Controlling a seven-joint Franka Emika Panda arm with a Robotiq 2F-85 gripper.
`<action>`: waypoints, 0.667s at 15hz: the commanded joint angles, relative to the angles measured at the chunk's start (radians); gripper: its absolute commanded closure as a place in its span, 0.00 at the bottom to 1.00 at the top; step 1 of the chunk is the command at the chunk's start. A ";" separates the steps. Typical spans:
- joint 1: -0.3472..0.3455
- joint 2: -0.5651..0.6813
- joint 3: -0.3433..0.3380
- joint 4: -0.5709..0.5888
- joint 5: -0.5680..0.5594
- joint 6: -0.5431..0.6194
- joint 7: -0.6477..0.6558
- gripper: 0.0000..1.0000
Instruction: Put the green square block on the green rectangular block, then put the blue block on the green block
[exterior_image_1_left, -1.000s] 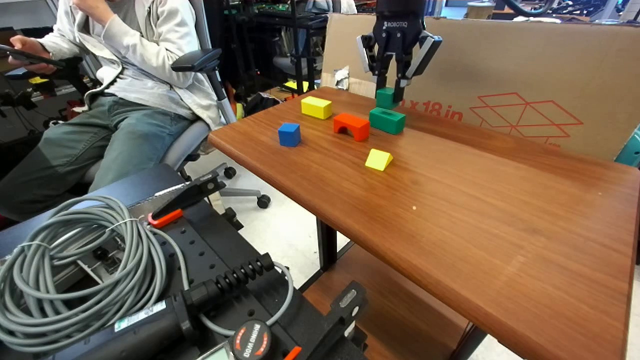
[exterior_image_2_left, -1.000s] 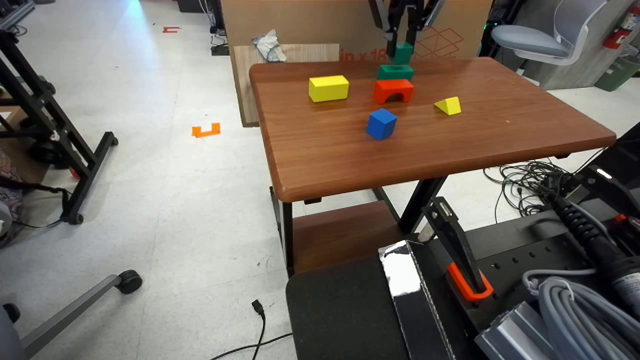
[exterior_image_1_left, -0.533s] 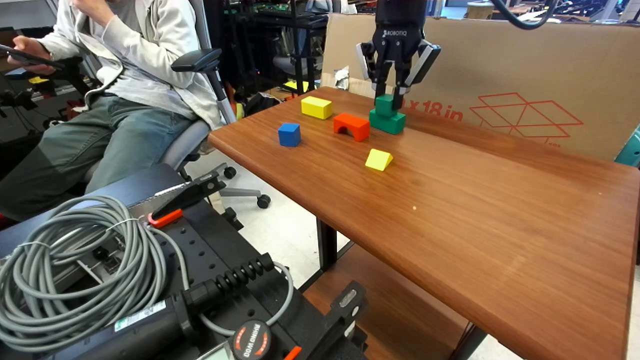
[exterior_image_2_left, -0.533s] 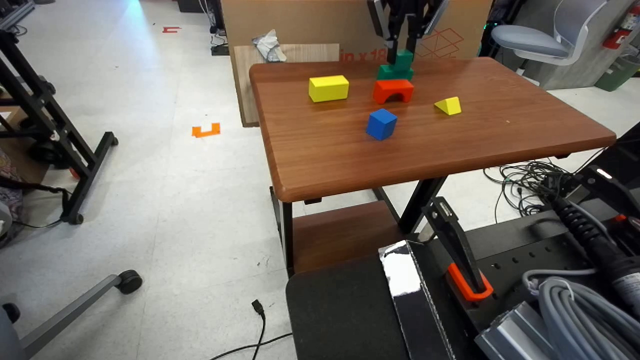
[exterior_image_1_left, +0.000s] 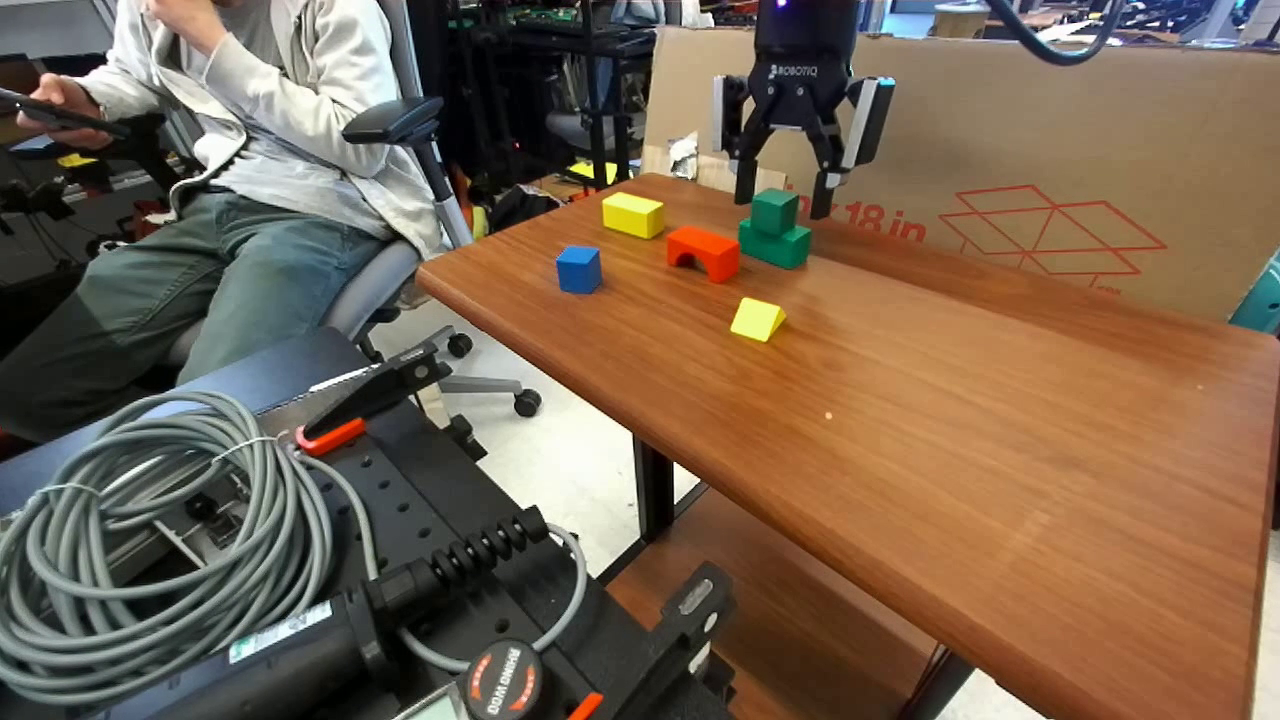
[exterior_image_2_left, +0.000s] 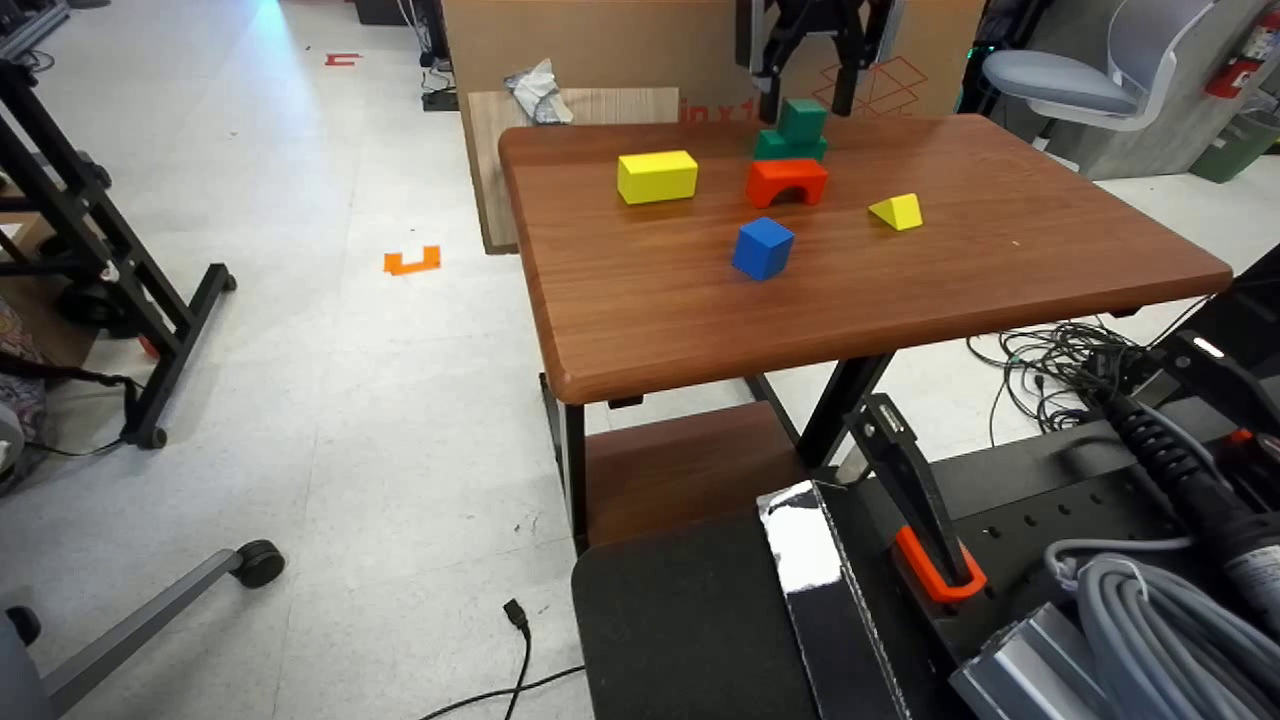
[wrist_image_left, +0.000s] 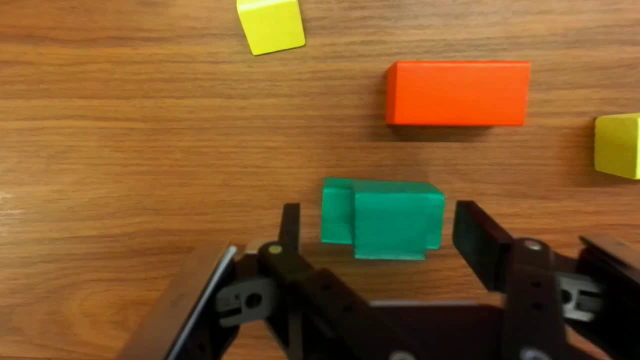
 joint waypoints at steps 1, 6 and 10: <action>-0.029 -0.057 0.013 -0.041 0.020 -0.021 -0.058 0.00; -0.060 -0.250 0.023 -0.188 0.018 -0.041 -0.171 0.00; -0.053 -0.427 0.030 -0.353 0.016 -0.039 -0.202 0.00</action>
